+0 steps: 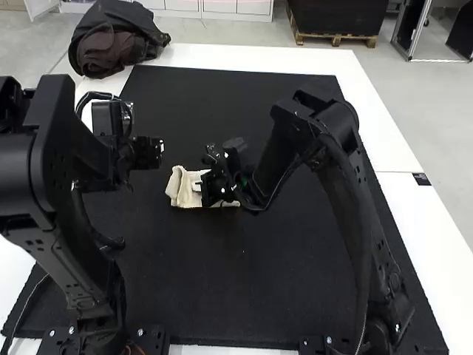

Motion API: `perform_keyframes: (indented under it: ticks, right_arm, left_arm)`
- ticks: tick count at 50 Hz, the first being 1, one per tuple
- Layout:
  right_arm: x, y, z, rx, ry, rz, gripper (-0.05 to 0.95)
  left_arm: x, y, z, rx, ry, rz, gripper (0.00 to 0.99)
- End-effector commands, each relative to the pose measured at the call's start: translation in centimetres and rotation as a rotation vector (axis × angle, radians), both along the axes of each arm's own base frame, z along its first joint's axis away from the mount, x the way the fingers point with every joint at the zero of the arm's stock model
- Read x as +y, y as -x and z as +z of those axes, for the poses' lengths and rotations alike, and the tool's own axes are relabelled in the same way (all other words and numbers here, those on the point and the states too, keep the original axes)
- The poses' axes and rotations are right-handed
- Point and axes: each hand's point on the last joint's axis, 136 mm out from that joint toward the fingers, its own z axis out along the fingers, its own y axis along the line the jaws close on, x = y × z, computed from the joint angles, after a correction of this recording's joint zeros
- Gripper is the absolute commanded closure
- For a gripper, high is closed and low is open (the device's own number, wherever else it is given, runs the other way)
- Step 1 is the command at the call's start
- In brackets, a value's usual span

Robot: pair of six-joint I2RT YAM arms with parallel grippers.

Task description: Fold the towel.

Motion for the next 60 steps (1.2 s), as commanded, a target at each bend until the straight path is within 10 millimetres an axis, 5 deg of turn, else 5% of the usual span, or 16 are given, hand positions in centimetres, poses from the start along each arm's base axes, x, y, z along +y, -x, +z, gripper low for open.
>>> perform_keyframes:
  ticks: [1, 16, 24, 33, 43, 50, 60]
  right_arm:
    - [0.1, 0.8, -0.2, 0.009, -0.004, 0.013, 0.92]
    - [-2.2, -3.4, 12.1, -0.097, -0.145, -0.075, 0.92]
    - [-6.2, -5.7, 21.6, -0.184, -0.239, -0.155, 0.92]
    - [-12.3, -6.0, 33.2, -0.3, -0.344, -0.245, 0.92]
    - [-22.2, -2.8, 44.5, -0.438, -0.497, -0.369, 0.92]
    - [-27.8, 0.7, 48.5, -0.536, -0.553, -0.441, 0.92]
    - [-33.6, 9.7, 51.9, -0.674, -0.657, -0.501, 0.92]
  left_arm:
    - [0.1, -0.5, 1.0, -0.029, 0.011, -0.001, 0.026]
    - [0.3, -2.1, 5.3, -0.087, 0.0, -0.004, 0.026]
    - [-0.1, -3.2, 10.0, -0.144, -0.008, -0.019, 0.026]
    - [-3.4, -3.5, 17.5, -0.255, 0.012, -0.087, 0.026]
    - [-8.5, -1.4, 25.5, -0.397, 0.065, -0.166, 0.026]
    - [-8.3, 0.8, 28.2, -0.455, 0.094, -0.162, 0.026]
    - [-9.2, 5.9, 32.9, -0.605, 0.108, -0.206, 0.026]
